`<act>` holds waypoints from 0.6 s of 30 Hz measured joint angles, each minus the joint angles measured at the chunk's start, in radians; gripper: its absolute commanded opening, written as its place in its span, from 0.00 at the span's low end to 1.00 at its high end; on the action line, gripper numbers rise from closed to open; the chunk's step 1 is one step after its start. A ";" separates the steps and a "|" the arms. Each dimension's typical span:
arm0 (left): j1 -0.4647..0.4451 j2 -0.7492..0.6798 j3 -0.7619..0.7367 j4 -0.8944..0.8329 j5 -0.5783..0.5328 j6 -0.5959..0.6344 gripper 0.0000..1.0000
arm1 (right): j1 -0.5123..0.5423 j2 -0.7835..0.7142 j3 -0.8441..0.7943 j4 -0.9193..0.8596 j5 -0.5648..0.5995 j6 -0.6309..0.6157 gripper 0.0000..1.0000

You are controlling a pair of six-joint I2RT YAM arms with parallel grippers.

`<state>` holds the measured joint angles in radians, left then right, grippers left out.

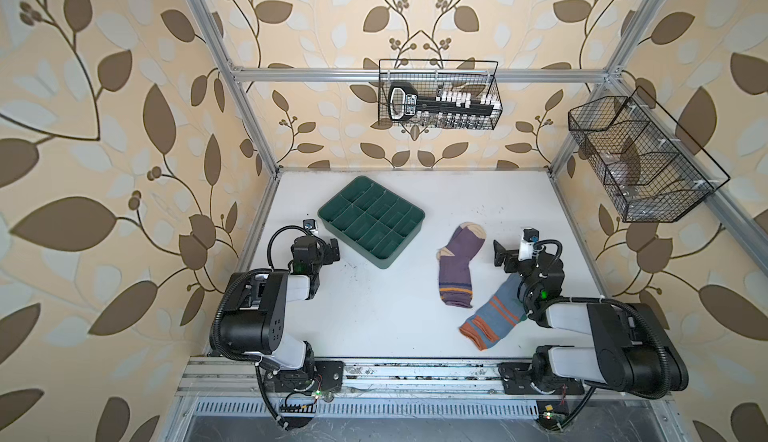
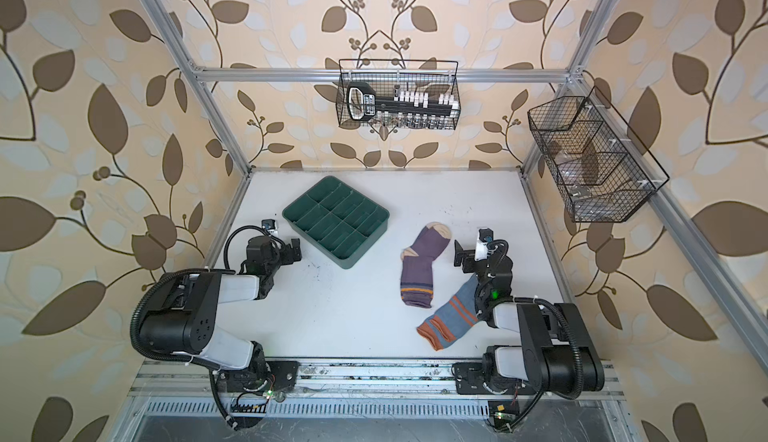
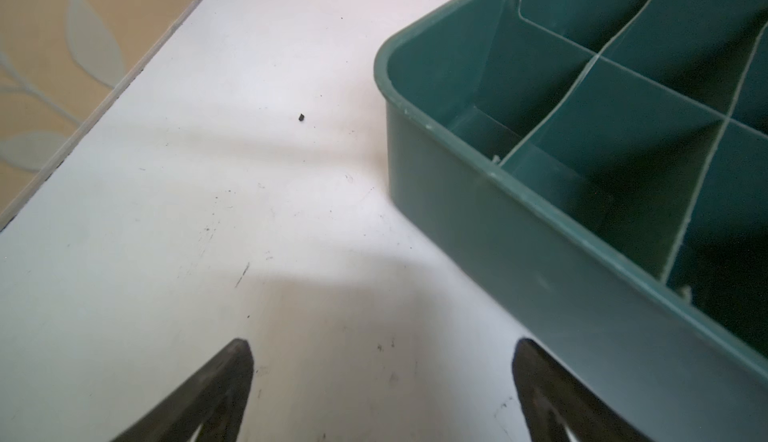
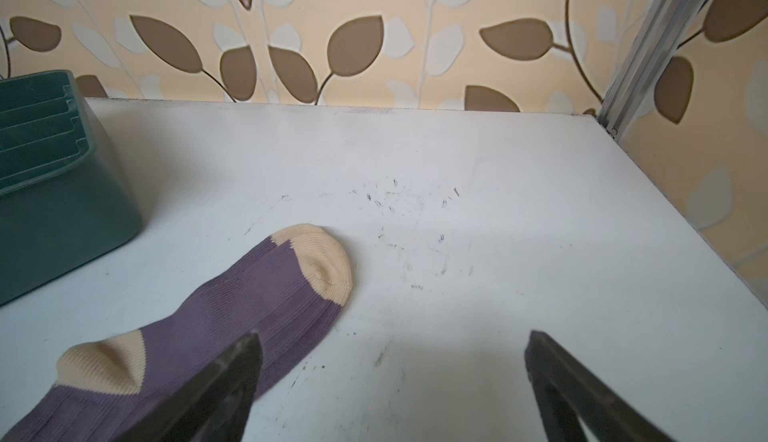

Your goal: Roll the socks

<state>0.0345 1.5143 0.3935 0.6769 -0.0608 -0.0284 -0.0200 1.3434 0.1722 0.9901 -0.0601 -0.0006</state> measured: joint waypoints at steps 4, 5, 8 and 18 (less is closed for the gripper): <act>0.000 0.000 0.000 0.000 0.000 0.000 0.99 | 0.001 0.000 0.000 0.000 0.004 0.000 1.00; 0.000 0.000 0.000 0.000 0.000 0.000 0.99 | 0.003 0.000 0.000 0.000 0.004 0.000 1.00; 0.000 0.000 0.000 0.000 0.000 0.000 0.99 | 0.003 0.000 0.000 0.000 0.005 0.000 1.00; 0.000 0.000 0.000 0.000 0.000 0.000 0.99 | 0.003 0.000 0.000 0.000 0.007 0.000 1.00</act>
<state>0.0345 1.5143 0.3935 0.6773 -0.0608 -0.0288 -0.0170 1.3434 0.1722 0.9901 -0.0532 -0.0006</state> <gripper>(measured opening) 0.988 0.998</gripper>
